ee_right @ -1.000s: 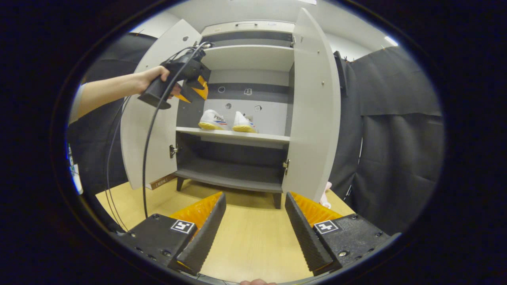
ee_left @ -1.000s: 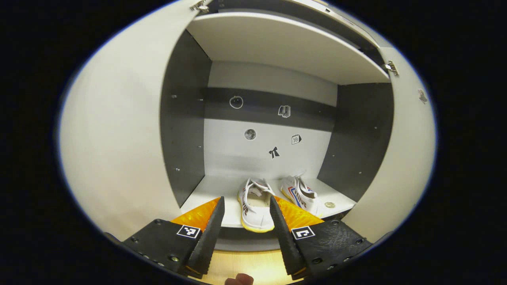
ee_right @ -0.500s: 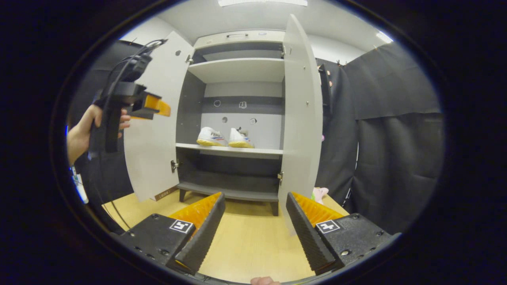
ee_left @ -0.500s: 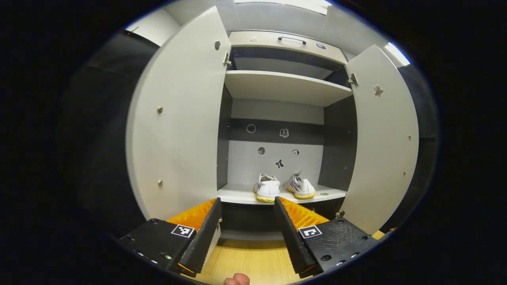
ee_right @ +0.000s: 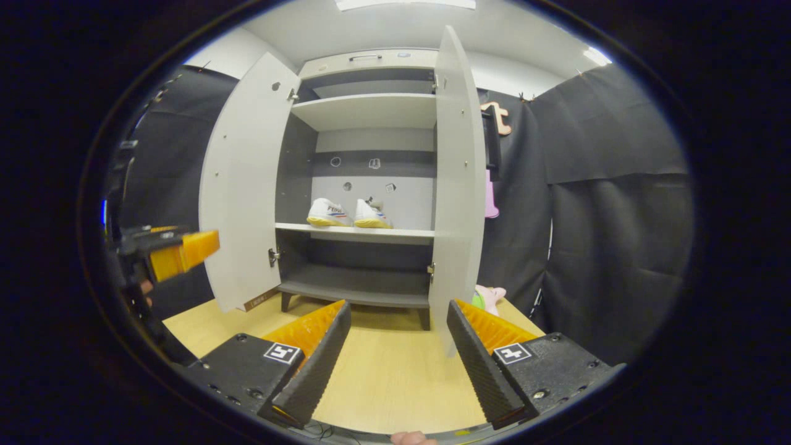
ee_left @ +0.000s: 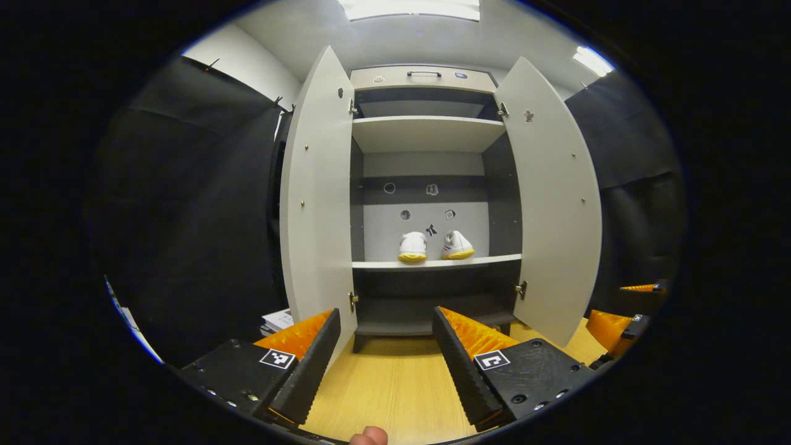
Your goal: Grab one shoe with the right hand and put it into the shoe cabinet, grab the other shoe with the left hand and put it into the shoe cabinet; then close the right door with the right hand and the left door with the left hand.
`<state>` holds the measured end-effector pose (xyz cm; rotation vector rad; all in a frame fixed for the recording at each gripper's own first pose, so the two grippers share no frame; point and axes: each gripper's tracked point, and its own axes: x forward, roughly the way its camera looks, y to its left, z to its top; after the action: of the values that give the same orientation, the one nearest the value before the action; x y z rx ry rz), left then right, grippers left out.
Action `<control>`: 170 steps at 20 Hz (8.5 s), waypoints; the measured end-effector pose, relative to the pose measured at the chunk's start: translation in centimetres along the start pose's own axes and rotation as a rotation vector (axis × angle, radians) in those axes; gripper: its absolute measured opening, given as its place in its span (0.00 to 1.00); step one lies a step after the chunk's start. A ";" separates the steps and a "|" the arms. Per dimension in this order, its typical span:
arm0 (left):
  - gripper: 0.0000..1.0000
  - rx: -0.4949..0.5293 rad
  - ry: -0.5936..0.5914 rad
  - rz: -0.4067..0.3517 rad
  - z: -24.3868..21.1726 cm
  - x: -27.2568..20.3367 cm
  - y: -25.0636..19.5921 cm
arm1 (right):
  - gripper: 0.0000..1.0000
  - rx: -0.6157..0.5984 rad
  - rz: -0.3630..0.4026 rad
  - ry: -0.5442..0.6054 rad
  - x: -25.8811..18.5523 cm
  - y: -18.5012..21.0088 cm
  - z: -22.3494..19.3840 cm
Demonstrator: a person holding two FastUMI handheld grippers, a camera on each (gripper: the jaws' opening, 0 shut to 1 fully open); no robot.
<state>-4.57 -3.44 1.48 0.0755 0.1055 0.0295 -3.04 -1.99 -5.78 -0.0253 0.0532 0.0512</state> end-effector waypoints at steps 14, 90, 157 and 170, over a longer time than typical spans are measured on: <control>0.87 0.015 0.036 -0.051 -2.7 -2.6 -1.7 | 0.99 0.049 -0.088 -0.089 -2.2 -5.5 7.0; 0.87 -0.005 0.064 -0.048 -4.1 -0.5 1.1 | 0.98 -0.011 -0.060 -0.193 3.5 -0.6 11.9; 0.93 -0.126 -0.157 -0.096 17.4 20.0 6.2 | 0.98 0.056 -0.163 -0.087 0.2 -3.9 2.6; 0.93 -0.099 -0.210 -0.072 18.3 15.4 6.6 | 0.98 0.085 -0.202 -0.080 0.7 -6.6 2.0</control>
<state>12.50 2.33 18.50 -0.0244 -0.1034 -0.0451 -1.88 -8.46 -3.64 0.0565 -0.0278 -0.1518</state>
